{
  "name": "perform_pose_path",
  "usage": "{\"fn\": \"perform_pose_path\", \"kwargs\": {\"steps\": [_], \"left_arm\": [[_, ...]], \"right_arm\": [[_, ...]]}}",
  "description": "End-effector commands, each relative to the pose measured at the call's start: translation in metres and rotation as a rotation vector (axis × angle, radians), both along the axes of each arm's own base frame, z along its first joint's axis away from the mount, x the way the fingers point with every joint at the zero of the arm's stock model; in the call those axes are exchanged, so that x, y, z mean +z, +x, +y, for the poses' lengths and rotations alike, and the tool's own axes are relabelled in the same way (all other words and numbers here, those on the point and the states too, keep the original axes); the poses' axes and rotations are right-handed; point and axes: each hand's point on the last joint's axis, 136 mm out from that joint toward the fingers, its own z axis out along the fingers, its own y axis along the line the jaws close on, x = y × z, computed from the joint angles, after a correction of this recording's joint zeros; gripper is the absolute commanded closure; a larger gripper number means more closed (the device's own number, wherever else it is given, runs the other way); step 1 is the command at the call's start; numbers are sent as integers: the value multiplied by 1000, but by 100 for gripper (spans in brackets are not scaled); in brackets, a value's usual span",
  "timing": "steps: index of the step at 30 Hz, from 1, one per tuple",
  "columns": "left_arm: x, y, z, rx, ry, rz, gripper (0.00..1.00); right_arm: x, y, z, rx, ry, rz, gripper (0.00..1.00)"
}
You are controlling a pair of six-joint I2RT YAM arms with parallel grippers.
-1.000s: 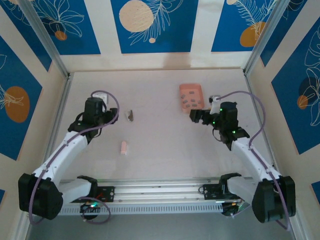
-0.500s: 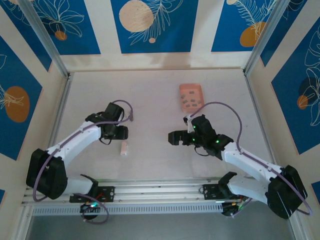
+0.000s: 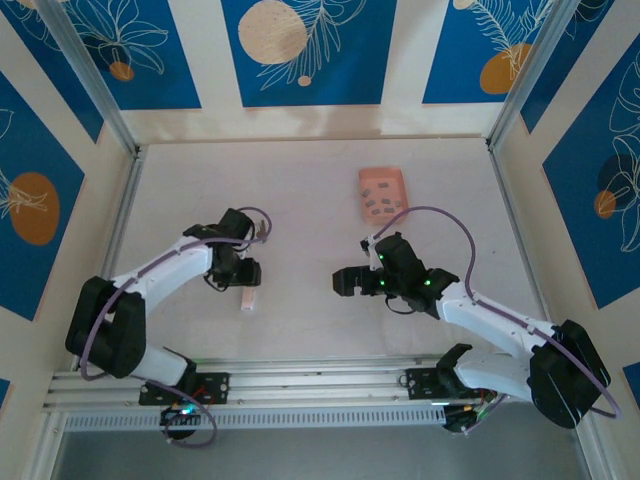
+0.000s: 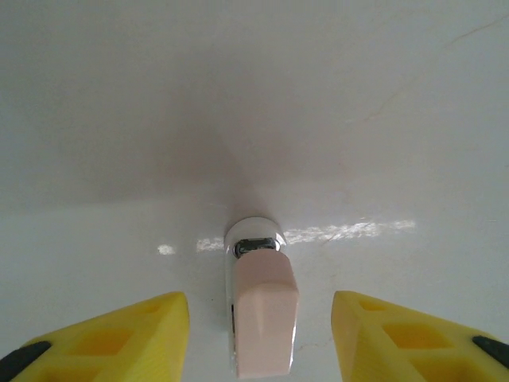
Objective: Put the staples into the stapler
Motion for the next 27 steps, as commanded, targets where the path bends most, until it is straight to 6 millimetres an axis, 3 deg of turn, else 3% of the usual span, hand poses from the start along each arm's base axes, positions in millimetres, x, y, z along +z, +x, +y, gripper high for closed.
{"fn": "perform_pose_path", "kwargs": {"steps": [1, 13, 27], "left_arm": [[-2, -2, -4, 1, 1, 39, 50], [-14, 0, -7, -4, 12, 70, 53], [-19, 6, -10, -5, 13, 76, 64]], "right_arm": [[6, -2, 6, 23, 17, 10, 1], [7, -3, 8, 35, 11, 5, 1], [7, -4, 6, 33, 4, 5, 1]]}}
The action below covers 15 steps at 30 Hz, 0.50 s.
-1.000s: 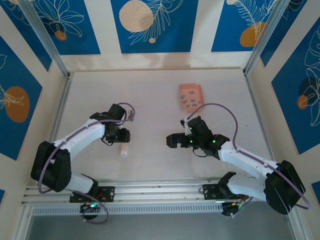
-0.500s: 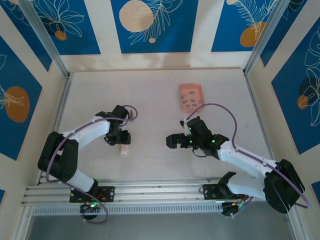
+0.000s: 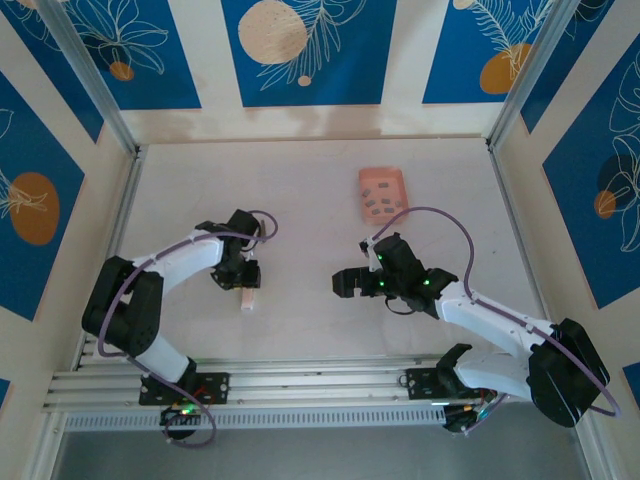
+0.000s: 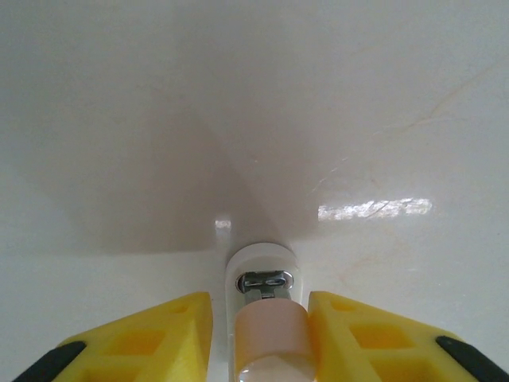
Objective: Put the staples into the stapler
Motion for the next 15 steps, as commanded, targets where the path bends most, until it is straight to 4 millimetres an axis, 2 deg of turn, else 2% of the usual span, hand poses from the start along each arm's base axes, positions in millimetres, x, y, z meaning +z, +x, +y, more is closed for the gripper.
{"fn": "perform_pose_path", "kwargs": {"steps": [1, 9, 15], "left_arm": [[4, 3, -7, 1, -20, 0, 64], [0, 3, -9, 1, -25, 10, 62], [0, 2, -11, -2, -34, 15, 68]], "right_arm": [[9, -1, 6, 22, 14, -4, 1], [10, -1, 5, 22, 13, -7, 1], [9, -2, 4, 18, 11, -8, 1]]}}
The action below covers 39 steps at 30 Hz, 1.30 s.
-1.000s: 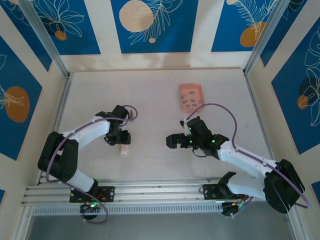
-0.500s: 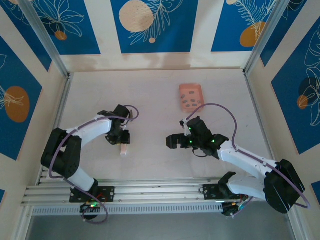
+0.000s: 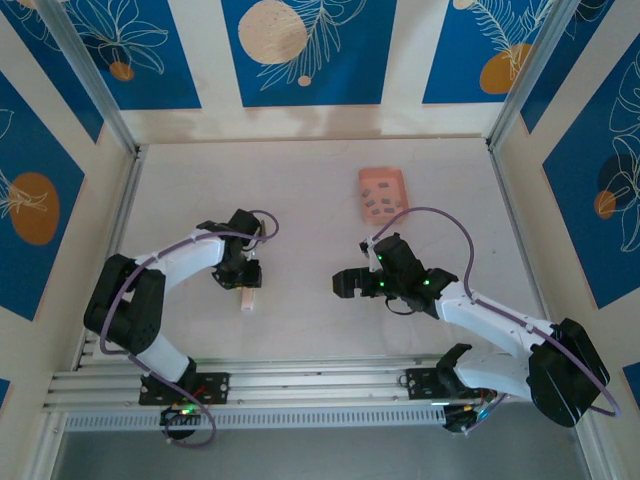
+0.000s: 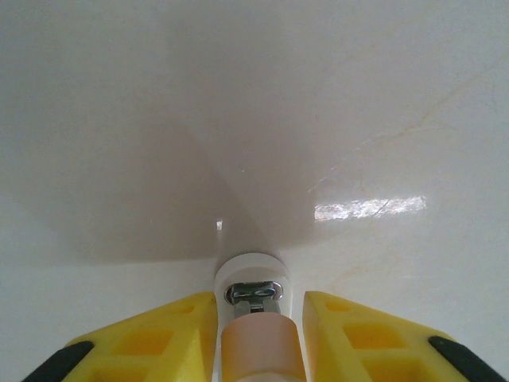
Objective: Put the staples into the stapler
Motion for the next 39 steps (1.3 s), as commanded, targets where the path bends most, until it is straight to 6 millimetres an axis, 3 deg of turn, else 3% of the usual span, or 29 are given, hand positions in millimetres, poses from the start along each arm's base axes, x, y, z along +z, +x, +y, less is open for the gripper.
{"fn": "perform_pose_path", "kwargs": {"steps": [1, 8, 12, 18, 23, 28, 33, 39], "left_arm": [[3, 1, -7, 0, -22, 10, 69], [4, 0, -7, -6, -21, 12, 77], [17, 4, -10, -18, -34, -31, 79], [70, 23, -32, -122, -151, -248, 91], [136, 38, -68, -307, -390, -622, 95], [194, 26, -98, -572, -591, -973, 98], [226, 5, -118, -820, -711, -1169, 100], [235, -20, -134, -1085, -793, -1293, 100]], "right_arm": [[10, -1, 4, 17, 15, -12, 1], [13, 0, 3, 12, 14, -23, 1], [19, 1, 2, 3, 21, -38, 1], [34, 10, 3, -17, 47, -52, 1], [51, 19, 5, -22, 77, -31, 0], [78, 29, 8, 7, 130, -61, 1], [109, 25, 22, 116, 227, -90, 11], [130, 13, 34, 214, 281, -109, 18]]}}
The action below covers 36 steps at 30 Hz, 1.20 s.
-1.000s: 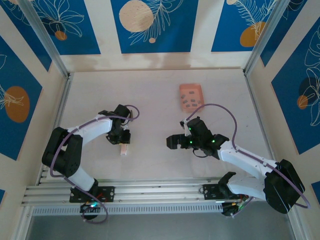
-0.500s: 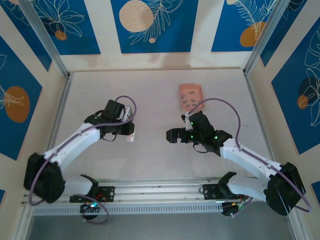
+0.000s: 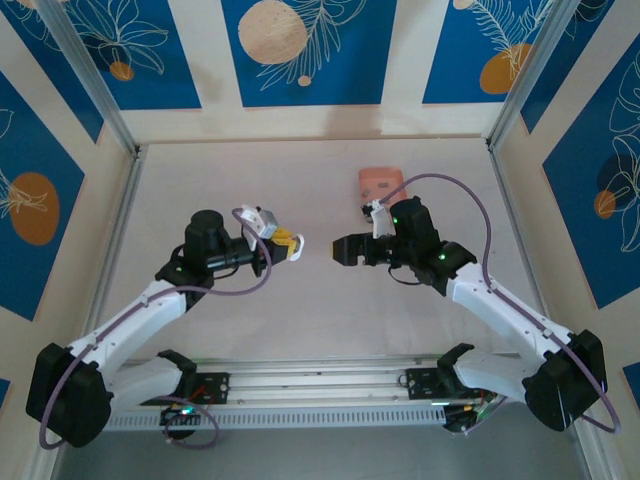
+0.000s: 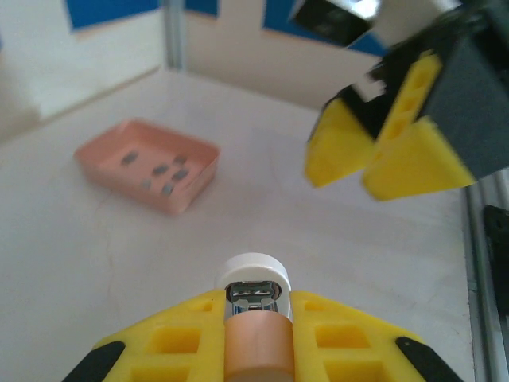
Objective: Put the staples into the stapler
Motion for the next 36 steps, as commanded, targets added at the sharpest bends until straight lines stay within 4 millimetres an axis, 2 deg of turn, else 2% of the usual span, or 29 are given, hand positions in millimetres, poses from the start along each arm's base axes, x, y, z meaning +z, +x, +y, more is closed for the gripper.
{"fn": "perform_pose_path", "kwargs": {"steps": [1, 11, 17, 27, 36], "left_arm": [[22, -25, -15, -206, -46, -232, 100], [16, -46, -25, -349, 19, -369, 100], [16, -48, -27, -349, 26, -401, 100], [22, -49, -30, -341, 5, -431, 100], [31, -52, -28, -324, -6, -450, 100]], "right_arm": [[20, -16, 11, 112, 50, -23, 19], [42, -24, 32, 208, 121, -50, 24], [49, -27, 41, 252, 120, -65, 24], [32, -26, 50, 263, 84, -16, 27], [-10, -15, 28, 141, 35, 79, 29]]}}
